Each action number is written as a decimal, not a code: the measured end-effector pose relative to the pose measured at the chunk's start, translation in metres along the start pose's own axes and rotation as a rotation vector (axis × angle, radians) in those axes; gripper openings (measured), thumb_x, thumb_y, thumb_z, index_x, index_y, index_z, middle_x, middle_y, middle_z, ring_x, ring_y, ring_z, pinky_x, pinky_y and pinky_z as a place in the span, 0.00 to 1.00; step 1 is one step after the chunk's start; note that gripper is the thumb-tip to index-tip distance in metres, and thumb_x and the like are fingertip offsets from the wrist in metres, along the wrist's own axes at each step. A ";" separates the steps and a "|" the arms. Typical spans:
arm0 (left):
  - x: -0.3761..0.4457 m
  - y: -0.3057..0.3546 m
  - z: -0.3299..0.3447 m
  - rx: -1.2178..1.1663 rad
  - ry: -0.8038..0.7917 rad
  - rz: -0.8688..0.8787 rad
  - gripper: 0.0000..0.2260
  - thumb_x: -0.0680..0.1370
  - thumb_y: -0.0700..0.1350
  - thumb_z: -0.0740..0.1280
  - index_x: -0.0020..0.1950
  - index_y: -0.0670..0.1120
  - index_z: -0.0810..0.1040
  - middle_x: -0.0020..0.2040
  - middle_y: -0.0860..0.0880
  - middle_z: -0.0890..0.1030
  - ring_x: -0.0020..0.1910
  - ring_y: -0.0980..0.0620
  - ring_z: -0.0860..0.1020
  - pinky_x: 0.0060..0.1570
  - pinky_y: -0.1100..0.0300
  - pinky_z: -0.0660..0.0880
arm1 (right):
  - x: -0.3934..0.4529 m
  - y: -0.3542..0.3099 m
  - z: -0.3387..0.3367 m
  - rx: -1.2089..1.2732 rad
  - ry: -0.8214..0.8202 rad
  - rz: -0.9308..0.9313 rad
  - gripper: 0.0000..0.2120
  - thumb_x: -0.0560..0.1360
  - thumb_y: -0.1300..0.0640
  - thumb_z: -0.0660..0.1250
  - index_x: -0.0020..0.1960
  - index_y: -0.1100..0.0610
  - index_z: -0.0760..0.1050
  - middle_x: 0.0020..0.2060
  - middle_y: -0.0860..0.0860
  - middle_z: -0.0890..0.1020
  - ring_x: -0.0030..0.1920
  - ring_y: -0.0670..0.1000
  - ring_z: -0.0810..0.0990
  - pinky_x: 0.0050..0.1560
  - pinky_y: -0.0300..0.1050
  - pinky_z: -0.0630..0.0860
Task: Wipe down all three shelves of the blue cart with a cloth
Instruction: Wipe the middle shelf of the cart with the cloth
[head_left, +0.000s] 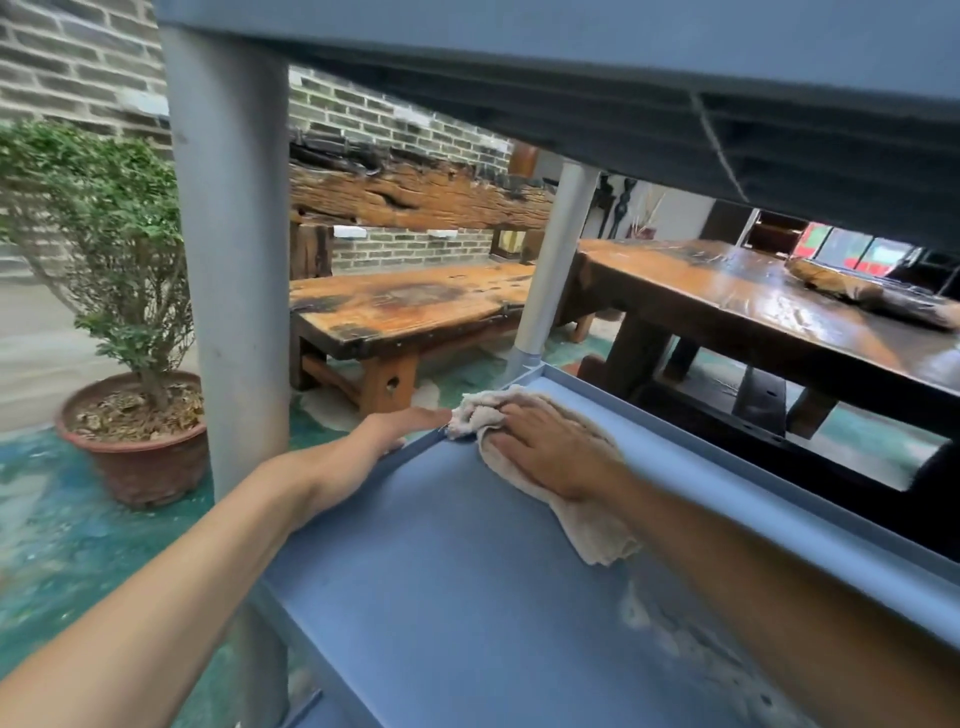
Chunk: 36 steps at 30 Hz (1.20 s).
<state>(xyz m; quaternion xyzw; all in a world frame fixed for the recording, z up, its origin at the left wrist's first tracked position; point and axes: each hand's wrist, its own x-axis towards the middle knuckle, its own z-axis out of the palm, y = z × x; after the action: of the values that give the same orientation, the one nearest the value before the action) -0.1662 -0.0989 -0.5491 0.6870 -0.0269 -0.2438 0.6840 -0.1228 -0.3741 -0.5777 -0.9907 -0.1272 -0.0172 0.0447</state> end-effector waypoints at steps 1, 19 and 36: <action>-0.001 0.004 0.004 -0.005 -0.022 0.013 0.24 0.47 0.68 0.78 0.38 0.59 0.88 0.63 0.44 0.80 0.61 0.44 0.79 0.71 0.48 0.68 | 0.007 0.004 -0.001 0.018 0.001 0.025 0.29 0.80 0.32 0.45 0.76 0.41 0.64 0.77 0.40 0.65 0.79 0.44 0.58 0.80 0.56 0.55; 0.044 -0.002 -0.012 0.024 -0.080 0.002 0.22 0.53 0.67 0.81 0.41 0.58 0.87 0.45 0.47 0.88 0.45 0.47 0.87 0.50 0.51 0.77 | 0.050 0.053 -0.015 0.203 0.047 0.561 0.31 0.78 0.37 0.49 0.80 0.42 0.56 0.82 0.49 0.55 0.81 0.56 0.54 0.80 0.60 0.48; 0.004 -0.010 0.019 1.231 0.144 0.204 0.22 0.78 0.58 0.64 0.72 0.56 0.75 0.68 0.45 0.78 0.70 0.43 0.72 0.69 0.51 0.68 | -0.063 0.124 -0.026 -0.041 -0.074 0.441 0.28 0.84 0.45 0.43 0.83 0.47 0.48 0.84 0.47 0.49 0.83 0.50 0.47 0.81 0.55 0.48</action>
<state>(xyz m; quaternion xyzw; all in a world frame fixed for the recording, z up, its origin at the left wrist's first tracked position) -0.1725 -0.1169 -0.5584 0.9636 -0.1820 -0.0703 0.1828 -0.1530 -0.5120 -0.5649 -0.9952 0.0913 0.0269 0.0223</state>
